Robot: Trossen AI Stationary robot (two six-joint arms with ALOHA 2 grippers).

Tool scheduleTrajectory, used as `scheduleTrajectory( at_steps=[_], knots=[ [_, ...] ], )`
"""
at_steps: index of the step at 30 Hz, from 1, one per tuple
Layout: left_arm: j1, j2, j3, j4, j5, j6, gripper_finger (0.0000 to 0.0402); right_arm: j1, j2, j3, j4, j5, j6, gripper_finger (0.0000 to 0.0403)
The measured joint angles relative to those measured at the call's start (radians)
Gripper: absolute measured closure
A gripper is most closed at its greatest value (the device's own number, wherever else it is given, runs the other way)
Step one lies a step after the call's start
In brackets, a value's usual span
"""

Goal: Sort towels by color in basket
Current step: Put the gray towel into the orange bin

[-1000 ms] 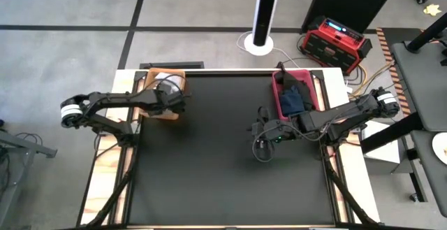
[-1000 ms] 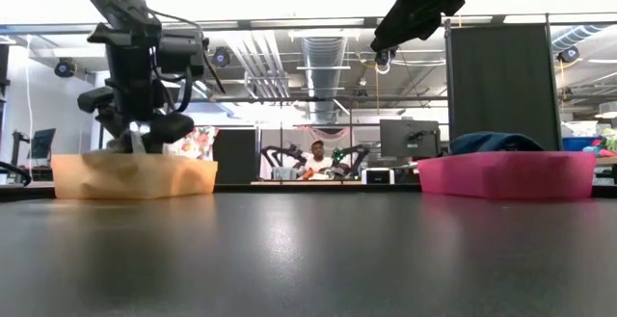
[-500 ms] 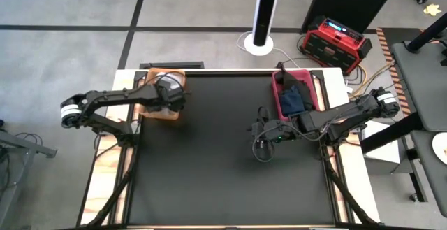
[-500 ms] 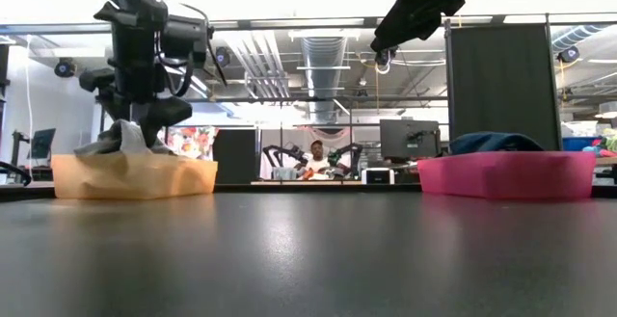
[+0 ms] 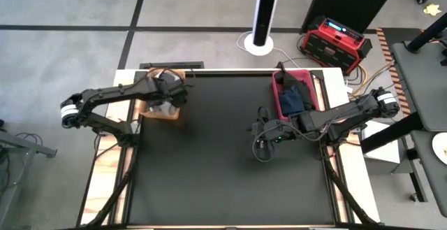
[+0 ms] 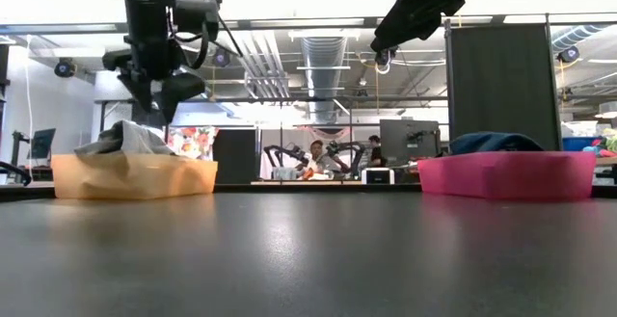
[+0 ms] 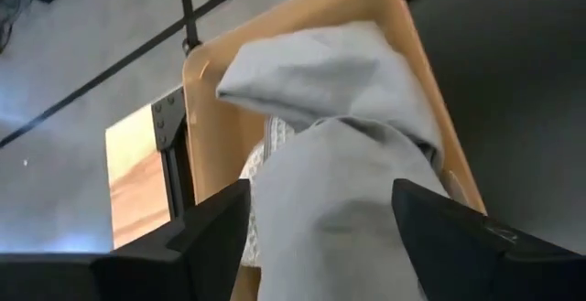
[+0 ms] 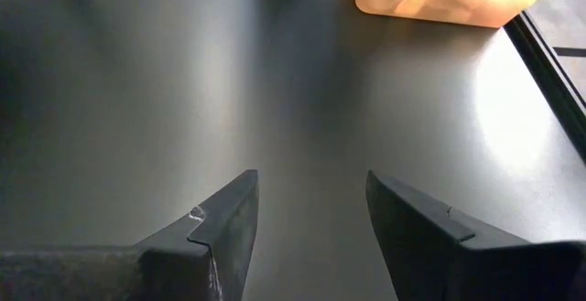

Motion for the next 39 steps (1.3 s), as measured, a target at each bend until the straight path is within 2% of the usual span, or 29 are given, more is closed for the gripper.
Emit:
scheduleTrajectory(
  at_steps=[3,5,8,9,15,21,32,39],
  knots=[
    [0.0,0.0,0.008,-0.001,-0.001,0.019,0.0191,0.0,0.0,0.0,0.0,0.0,0.0,0.0206],
    [0.0,0.0,0.002,-0.011,-0.001,-0.005,0.0251,0.0,0.0,0.0,0.0,0.0,0.0,0.0206],
    [0.0,-0.001,-0.025,-0.018,-0.001,-0.056,0.0367,0.0,0.0,0.0,0.0,0.0,-0.001,0.0206],
    [0.0,-0.003,-0.041,-0.014,-0.001,-0.075,0.0382,0.0,0.0,0.0,-0.001,0.0,-0.001,0.0206],
    [-0.001,-0.014,-0.165,0.01,0.03,-0.168,0.0399,0.0,0.0,0.0,-0.005,0.0,-0.001,0.0206],
    [-0.005,-0.016,-0.285,0.169,0.036,-0.178,0.0401,-0.001,0.0,-0.001,-0.004,0.0,-0.002,0.0206],
    [-0.003,-0.016,-0.379,0.25,0.088,-0.21,0.0401,-0.001,0.0,-0.002,0.002,0.0,-0.001,0.0206],
    [-0.003,-0.018,-0.405,0.276,0.086,-0.226,0.0401,-0.001,0.0,-0.002,0.002,0.0,-0.001,0.0206]
  ],
)
